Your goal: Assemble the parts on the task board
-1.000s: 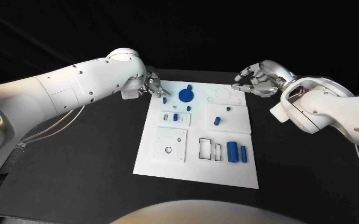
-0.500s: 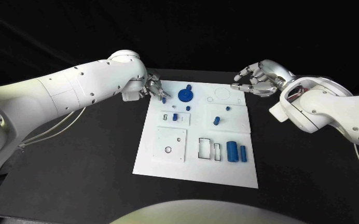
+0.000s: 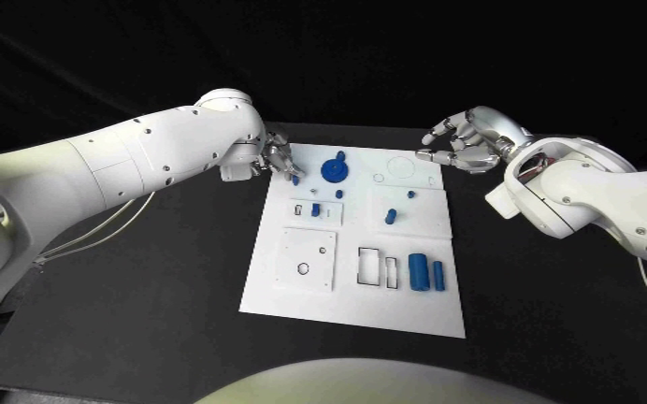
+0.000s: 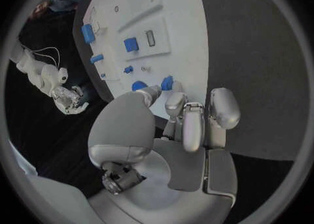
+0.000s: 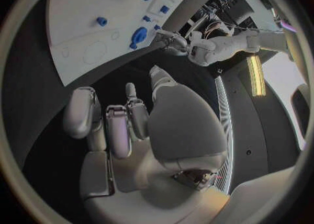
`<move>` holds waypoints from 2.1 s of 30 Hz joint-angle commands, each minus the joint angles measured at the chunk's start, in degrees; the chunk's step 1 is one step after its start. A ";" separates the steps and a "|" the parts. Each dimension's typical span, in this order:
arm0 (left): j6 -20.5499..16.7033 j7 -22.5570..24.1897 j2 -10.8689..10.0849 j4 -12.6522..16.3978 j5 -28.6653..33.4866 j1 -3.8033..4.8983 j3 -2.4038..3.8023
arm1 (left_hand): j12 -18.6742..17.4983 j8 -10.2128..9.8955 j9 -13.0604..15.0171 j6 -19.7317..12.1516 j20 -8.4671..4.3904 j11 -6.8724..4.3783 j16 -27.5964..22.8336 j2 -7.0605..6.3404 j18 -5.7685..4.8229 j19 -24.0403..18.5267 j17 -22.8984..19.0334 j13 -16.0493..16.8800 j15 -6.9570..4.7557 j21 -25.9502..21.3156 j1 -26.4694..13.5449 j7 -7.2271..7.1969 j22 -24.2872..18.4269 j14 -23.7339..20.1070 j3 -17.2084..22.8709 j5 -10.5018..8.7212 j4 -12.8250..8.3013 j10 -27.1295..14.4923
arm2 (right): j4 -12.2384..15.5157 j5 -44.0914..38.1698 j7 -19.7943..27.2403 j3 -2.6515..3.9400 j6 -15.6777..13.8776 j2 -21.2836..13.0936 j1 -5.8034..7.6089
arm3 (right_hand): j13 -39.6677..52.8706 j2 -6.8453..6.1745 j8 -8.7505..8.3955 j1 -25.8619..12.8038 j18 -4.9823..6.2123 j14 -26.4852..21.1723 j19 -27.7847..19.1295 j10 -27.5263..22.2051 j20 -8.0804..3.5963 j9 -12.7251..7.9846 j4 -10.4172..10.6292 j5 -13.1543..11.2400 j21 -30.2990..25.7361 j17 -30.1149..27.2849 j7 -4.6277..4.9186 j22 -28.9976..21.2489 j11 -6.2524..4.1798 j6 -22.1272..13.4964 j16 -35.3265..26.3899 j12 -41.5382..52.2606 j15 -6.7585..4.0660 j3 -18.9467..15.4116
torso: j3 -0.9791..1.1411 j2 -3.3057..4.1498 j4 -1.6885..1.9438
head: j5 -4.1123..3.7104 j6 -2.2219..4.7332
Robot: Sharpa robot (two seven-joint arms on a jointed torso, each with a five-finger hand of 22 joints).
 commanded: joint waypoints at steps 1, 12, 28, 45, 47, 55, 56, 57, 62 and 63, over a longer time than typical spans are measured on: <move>0.69 0.37 0.20 -0.01 0.83 0.00 0.02 | 0.32 0.47 -0.07 0.47 0.14 -0.17 0.07 0.01 -0.05 0.21 9.57 -0.03 0.07 0.34 1.11 -0.06 0.07 4.11 0.59 0.03 -0.14 0.13 | -0.06 -0.34 0.20 0.01 0.16 0.08 -0.04 | 3.09 0.56 0.33 -0.31 0.87 3.85 -0.40 -0.24 -0.15 0.08 -0.02 0.14 -0.35 6.09 0.09 -0.01 -0.11 -0.31 -0.28 -0.19 -0.03 -0.17 | 0.01 0.01 0.02 | 0.01 -0.07; -0.17 0.65 -0.12 0.35 3.47 0.00 0.02 | 0.20 4.26 2.06 -0.61 -0.45 -0.90 0.09 0.77 -0.07 0.18 9.61 -0.20 -0.59 0.46 9.27 -0.79 0.38 4.16 13.82 -5.01 -4.87 0.39 | -0.27 -0.34 0.00 0.01 0.26 0.18 -0.04 | 3.03 0.61 0.37 -0.32 0.87 3.84 -0.41 -0.29 -0.15 0.08 -0.03 0.21 -0.39 6.03 0.08 -0.03 -0.11 -0.31 -0.31 -0.25 -0.03 -0.15 | 0.09 -0.02 -0.04 | 0.16 -0.54; -4.44 1.02 -5.89 7.61 7.53 0.06 0.22 | 0.70 7.29 3.48 -1.31 -0.45 -1.05 0.51 -1.89 -0.24 0.74 10.27 0.16 -0.70 0.99 6.36 -0.86 1.35 4.44 24.07 -6.67 -8.76 1.33 | -0.41 -0.35 -0.21 0.01 0.21 -0.09 -0.03 | 2.95 0.69 0.43 -0.39 0.91 3.82 -0.47 -0.36 -0.16 0.09 -0.01 0.45 -0.55 5.95 0.08 -0.14 -0.12 -0.30 -0.35 -0.32 -0.04 -0.13 | 0.17 -0.12 0.19 | 0.18 -0.42; -15.34 4.11 -14.20 23.07 2.88 -2.48 0.22 | 1.41 8.73 3.68 -0.12 -0.80 -1.47 0.90 -4.56 -0.77 2.47 10.90 1.16 -1.10 2.46 4.22 -1.23 4.09 4.72 30.41 -6.17 -11.81 2.93 | -0.56 -0.35 -0.08 0.00 0.06 -0.25 -0.04 | 2.97 0.70 0.45 -0.44 0.90 3.82 -0.47 -0.35 -0.16 0.09 0.00 0.55 -0.55 5.94 0.08 -0.13 -0.12 -0.30 -0.35 -0.31 -0.04 -0.14 | -0.09 -0.07 0.26 | 0.52 -0.55; -16.17 4.21 -14.49 23.97 1.80 -2.93 0.21 | 1.48 8.76 3.68 -0.07 -0.81 -1.49 0.92 -4.63 -0.78 2.50 10.93 1.26 -1.11 2.49 4.16 -1.24 4.13 4.73 30.55 -6.14 -11.86 3.03 | -0.58 -0.35 -0.05 0.00 0.06 -0.24 -0.05 | 2.97 0.70 0.45 -0.44 0.90 3.82 -0.47 -0.35 -0.16 0.09 0.00 0.55 -0.55 5.94 0.08 -0.13 -0.12 -0.30 -0.35 -0.31 -0.04 -0.14 | -0.12 -0.03 0.17 | 0.59 -0.59; -17.32 3.93 -14.57 25.48 -2.33 -4.52 0.11 | 1.67 8.84 3.67 0.08 -0.85 -1.55 0.94 -4.87 -0.86 2.75 10.96 1.53 -1.16 2.71 4.02 -1.30 4.55 4.74 30.94 -6.08 -12.03 3.30 | -0.62 -0.36 0.02 0.00 0.07 -0.21 -0.17 | 2.97 0.70 0.45 -0.44 0.90 3.82 -0.47 -0.35 -0.16 0.09 0.00 0.55 -0.55 5.94 0.08 -0.13 -0.12 -0.30 -0.35 -0.31 -0.04 -0.14 | -0.02 0.01 0.12 | 0.85 -0.76; -17.34 3.90 -14.50 25.45 -2.75 -4.67 0.10 | 1.66 8.86 3.67 0.12 -0.87 -1.57 0.94 -4.94 -0.88 2.82 10.96 1.51 -1.18 2.77 3.98 -1.31 4.67 4.74 31.05 -6.06 -12.09 3.32 | -0.62 -0.36 0.03 0.00 0.08 -0.22 -0.18 | 2.97 0.70 0.45 -0.44 0.90 3.82 -0.47 -0.35 -0.16 0.09 0.00 0.55 -0.55 5.94 0.08 -0.13 -0.12 -0.30 -0.35 -0.31 -0.04 -0.14 | -0.01 0.03 0.10 | 0.84 -0.79; -17.31 3.88 -14.43 25.41 -3.19 -4.81 0.09 | 1.66 8.86 3.67 0.12 -0.87 -1.57 0.94 -4.94 -0.88 2.82 10.96 1.51 -1.18 2.77 3.98 -1.31 4.67 4.74 31.05 -6.06 -12.09 3.32 | -0.62 -0.36 0.03 0.00 0.08 -0.22 -0.20 | 2.97 0.70 0.45 -0.44 0.90 3.82 -0.47 -0.35 -0.16 0.09 0.00 0.55 -0.55 5.94 0.08 -0.13 -0.12 -0.30 -0.35 -0.31 -0.04 -0.14 | -0.02 0.05 0.08 | 0.83 -0.80; -16.50 3.64 -14.12 25.25 -5.33 -5.24 0.07 | 1.64 8.88 3.66 0.17 -0.88 -1.59 0.93 -5.02 -0.89 2.87 10.95 1.48 -1.19 2.81 3.94 -1.33 4.74 4.74 31.18 -6.04 -12.15 3.34 | -0.59 -0.36 0.02 0.00 0.10 -0.29 -0.23 | 2.97 0.70 0.45 -0.44 0.90 3.82 -0.47 -0.35 -0.16 0.09 0.00 0.55 -0.55 5.94 0.08 -0.13 -0.12 -0.30 -0.35 -0.31 -0.04 -0.14 | 0.01 0.11 0.01 | 0.80 -0.96; -16.29 3.57 -14.06 25.21 -5.71 -5.28 0.07 | 1.64 8.88 3.66 0.17 -0.88 -1.59 0.93 -5.02 -0.89 2.87 10.95 1.48 -1.19 2.81 3.94 -1.33 4.74 4.74 31.18 -6.04 -12.15 3.34 | -0.59 -0.36 0.02 0.00 0.10 -0.30 -0.23 | 2.97 0.70 0.45 -0.44 0.90 3.82 -0.47 -0.35 -0.16 0.09 0.00 0.55 -0.55 5.94 0.08 -0.13 -0.12 -0.30 -0.35 -0.31 -0.04 -0.14 | 0.01 0.08 0.00 | 0.79 -0.99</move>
